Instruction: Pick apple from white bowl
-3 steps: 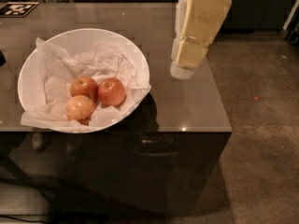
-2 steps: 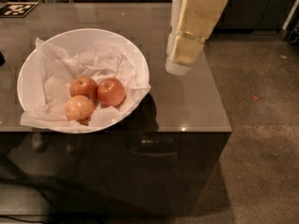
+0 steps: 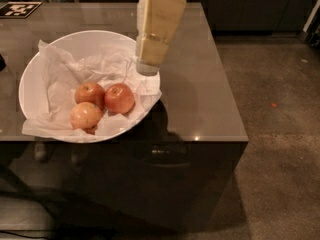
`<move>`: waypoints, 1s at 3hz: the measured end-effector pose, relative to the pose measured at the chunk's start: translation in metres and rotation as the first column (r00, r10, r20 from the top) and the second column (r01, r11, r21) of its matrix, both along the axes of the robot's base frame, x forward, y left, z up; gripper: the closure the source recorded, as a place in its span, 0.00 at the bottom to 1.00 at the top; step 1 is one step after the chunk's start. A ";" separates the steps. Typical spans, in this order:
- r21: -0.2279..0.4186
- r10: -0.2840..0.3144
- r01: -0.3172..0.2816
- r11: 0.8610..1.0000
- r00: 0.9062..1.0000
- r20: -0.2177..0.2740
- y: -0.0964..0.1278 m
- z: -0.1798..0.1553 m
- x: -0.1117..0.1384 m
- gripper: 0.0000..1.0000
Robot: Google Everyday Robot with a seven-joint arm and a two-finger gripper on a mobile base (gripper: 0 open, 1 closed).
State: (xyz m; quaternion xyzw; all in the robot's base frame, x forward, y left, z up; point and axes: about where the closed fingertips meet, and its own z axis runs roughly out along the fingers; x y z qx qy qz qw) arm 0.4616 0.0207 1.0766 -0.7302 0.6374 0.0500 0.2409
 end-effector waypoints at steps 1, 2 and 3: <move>0.034 0.043 -0.042 0.999 0.998 -0.048 0.030 -0.012 0.016 0.00; 0.047 0.044 -0.043 0.998 0.998 -0.035 0.034 -0.010 0.019 0.00; 0.056 0.063 -0.059 0.997 0.995 -0.082 0.045 -0.034 0.028 0.00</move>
Offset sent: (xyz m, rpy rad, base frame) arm 0.0099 0.0198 -0.0107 0.0140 0.0479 0.0337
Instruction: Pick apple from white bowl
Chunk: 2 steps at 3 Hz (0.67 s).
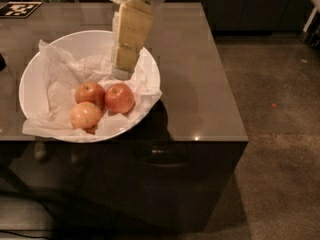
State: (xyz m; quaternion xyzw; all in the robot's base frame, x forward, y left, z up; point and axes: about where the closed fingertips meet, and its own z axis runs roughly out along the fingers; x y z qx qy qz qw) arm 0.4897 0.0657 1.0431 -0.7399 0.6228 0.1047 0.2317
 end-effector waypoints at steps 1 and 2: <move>0.000 0.030 -0.030 1.000 0.998 -0.051 0.012 -0.027 0.013 0.00; 0.000 0.051 -0.051 0.999 0.995 -0.091 0.020 -0.046 0.021 0.00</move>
Offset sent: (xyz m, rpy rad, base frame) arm 0.0261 0.0204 -0.0702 -0.0267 0.1609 0.0786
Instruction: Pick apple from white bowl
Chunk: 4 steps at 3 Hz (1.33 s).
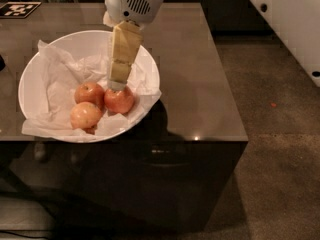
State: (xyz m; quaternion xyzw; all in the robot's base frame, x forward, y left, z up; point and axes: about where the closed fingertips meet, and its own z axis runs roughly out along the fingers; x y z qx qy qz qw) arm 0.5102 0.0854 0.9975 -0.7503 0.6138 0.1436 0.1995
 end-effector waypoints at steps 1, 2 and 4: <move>0.003 0.015 -0.014 1.000 0.999 -0.036 0.005 -0.020 0.006 0.00; 0.014 0.040 -0.039 0.999 0.994 -0.098 0.017 -0.056 0.005 0.00; 0.014 0.040 -0.039 0.999 0.994 -0.098 0.017 -0.056 0.005 0.00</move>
Offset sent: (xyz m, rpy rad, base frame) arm 0.0033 0.0172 -0.0776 0.0086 0.1462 0.0475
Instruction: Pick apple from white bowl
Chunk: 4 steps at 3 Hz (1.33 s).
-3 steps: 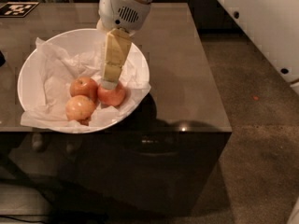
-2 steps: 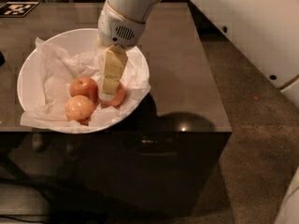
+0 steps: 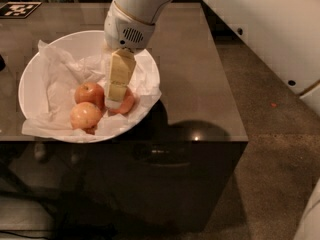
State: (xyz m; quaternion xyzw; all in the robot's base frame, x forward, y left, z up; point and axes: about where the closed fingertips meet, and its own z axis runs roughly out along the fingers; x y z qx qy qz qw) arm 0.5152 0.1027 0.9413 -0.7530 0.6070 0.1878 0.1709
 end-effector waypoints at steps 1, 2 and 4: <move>0.000 0.000 0.000 1.000 1.000 0.000 0.000 0.000 0.000 0.00; 0.000 0.000 0.000 1.000 1.000 0.000 0.000 0.000 0.000 0.18; 0.003 -0.003 0.003 1.000 1.000 0.002 0.001 0.001 0.001 0.31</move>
Offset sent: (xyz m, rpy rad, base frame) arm 0.0000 0.0000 0.0000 0.0000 0.0000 0.0000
